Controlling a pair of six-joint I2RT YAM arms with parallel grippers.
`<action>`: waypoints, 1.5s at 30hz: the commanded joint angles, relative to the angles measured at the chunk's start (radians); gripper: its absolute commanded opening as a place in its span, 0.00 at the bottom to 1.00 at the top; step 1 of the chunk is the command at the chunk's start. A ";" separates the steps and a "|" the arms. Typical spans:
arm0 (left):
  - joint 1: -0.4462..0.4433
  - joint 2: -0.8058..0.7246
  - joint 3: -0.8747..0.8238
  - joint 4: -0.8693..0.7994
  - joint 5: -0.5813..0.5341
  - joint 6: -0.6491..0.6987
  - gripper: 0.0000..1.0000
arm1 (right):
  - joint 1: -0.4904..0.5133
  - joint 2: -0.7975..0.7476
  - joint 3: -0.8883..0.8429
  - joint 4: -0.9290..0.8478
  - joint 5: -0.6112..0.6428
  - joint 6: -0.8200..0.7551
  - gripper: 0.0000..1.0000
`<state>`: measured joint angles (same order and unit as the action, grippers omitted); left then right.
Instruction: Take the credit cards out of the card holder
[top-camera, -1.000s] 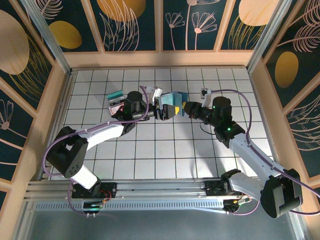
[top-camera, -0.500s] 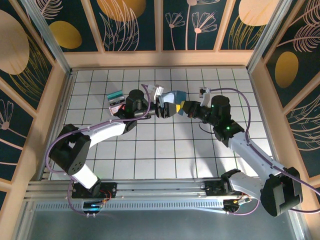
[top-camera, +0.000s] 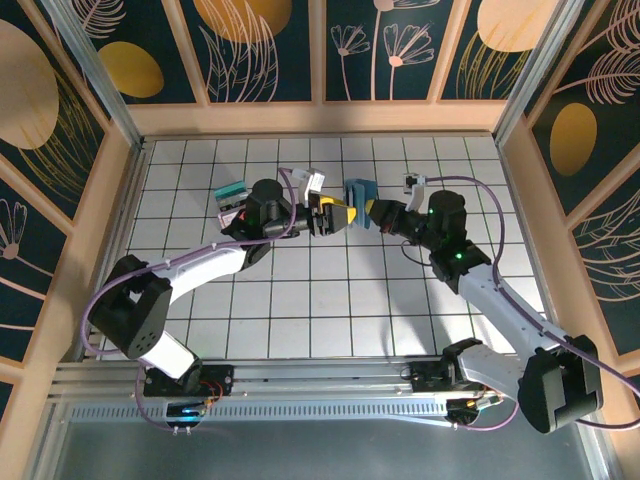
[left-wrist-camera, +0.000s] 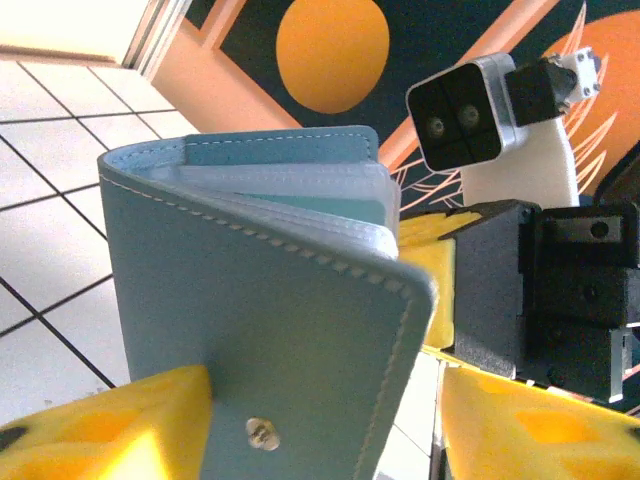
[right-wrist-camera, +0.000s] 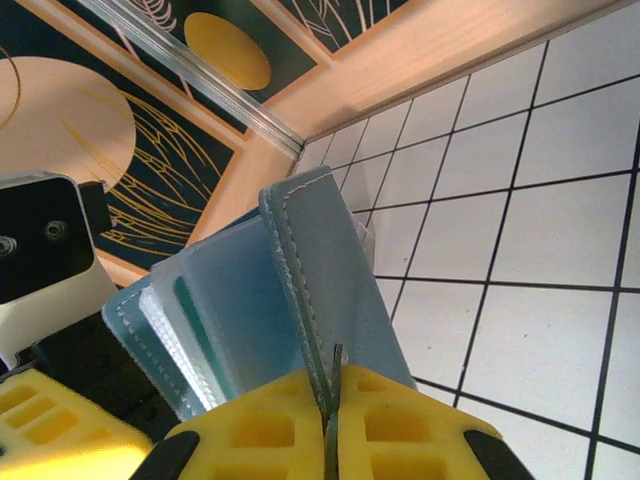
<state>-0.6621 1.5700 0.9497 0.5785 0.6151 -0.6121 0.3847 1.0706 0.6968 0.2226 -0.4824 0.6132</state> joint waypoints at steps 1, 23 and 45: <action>-0.005 -0.025 -0.010 0.009 -0.006 0.020 0.57 | -0.006 -0.005 -0.005 0.089 -0.071 0.019 0.00; -0.005 -0.011 0.011 -0.014 -0.054 0.032 0.38 | 0.008 -0.009 0.002 0.131 -0.151 0.020 0.00; -0.013 -0.058 0.013 -0.122 -0.155 0.130 0.06 | 0.049 0.042 0.154 -0.131 0.031 -0.096 0.58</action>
<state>-0.6678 1.5414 0.9463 0.4553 0.4614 -0.5156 0.4274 1.0950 0.8120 0.1184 -0.4789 0.5289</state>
